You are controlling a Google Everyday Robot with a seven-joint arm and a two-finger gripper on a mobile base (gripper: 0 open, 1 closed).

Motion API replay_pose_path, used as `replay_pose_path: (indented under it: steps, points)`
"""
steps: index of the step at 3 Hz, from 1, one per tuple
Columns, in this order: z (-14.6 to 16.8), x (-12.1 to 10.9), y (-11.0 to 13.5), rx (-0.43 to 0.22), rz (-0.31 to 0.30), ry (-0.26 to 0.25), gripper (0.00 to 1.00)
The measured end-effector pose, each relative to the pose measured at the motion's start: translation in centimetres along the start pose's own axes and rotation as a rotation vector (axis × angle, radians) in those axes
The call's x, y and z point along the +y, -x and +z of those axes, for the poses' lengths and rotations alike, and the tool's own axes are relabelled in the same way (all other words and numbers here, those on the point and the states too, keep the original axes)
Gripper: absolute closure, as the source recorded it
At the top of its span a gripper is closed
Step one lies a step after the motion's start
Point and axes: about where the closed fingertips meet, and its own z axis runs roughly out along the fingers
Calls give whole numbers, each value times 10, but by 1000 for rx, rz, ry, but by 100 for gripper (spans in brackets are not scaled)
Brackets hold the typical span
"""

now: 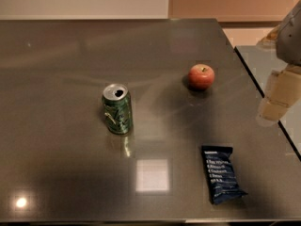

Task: Knock green can over

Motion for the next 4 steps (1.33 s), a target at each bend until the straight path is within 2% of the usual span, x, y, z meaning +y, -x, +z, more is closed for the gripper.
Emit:
replay_pose_path:
  steps: [1,2,3,4]
  points:
    - [0,0,0,0,0,0,0]
    - [-2,0,5,-33,-3,8,0]
    - [5,-1,24,-152,-14,39,0]
    - [22,4,66,-315,-38,94,0]
